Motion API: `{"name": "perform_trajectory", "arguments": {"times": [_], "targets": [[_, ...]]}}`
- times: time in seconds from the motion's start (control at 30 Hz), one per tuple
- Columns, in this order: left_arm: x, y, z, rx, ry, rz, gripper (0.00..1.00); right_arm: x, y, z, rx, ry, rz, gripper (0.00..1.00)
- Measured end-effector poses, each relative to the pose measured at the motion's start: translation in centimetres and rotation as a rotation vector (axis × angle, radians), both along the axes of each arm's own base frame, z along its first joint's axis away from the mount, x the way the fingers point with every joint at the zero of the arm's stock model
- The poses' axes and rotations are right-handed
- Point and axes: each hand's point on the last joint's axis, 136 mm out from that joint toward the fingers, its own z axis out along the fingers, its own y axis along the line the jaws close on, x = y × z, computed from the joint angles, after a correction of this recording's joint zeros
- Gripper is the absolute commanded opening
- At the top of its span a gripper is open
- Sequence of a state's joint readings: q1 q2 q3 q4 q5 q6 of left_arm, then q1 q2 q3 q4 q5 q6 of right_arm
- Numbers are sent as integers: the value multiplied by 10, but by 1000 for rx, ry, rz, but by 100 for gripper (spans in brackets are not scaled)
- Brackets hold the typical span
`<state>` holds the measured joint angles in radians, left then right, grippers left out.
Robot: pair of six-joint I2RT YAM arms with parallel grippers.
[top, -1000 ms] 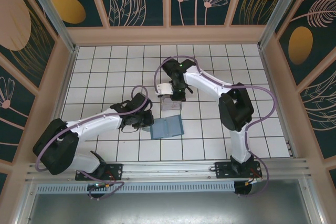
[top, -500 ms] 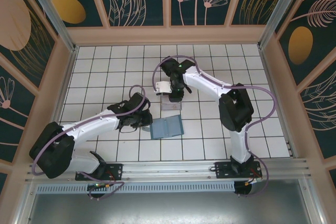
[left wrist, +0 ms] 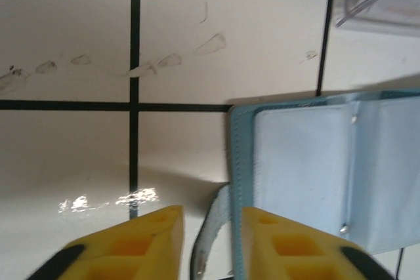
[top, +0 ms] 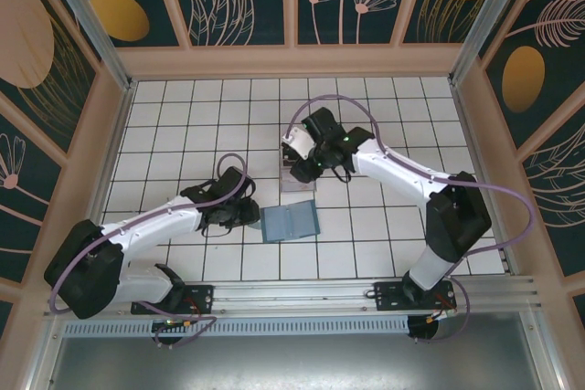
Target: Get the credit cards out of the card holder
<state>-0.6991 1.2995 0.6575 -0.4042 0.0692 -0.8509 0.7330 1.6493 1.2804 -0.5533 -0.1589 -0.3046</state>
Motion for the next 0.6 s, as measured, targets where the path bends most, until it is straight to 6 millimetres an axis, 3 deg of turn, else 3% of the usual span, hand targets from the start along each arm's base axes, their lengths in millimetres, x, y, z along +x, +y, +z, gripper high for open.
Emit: {"name": "perform_trajectory", "arguments": {"times": [0.3,0.47,0.6], "targets": [[-21,20,-31,35,76,29,13,-54,37,-40,31,292,-266,36],[-23,18,-34,12,77,26,8,-78,54,-70,-30,384,-339,45],[-22,16,-33,-2,70,27,2,-86,63,-89,-91,400,-375,56]]}}
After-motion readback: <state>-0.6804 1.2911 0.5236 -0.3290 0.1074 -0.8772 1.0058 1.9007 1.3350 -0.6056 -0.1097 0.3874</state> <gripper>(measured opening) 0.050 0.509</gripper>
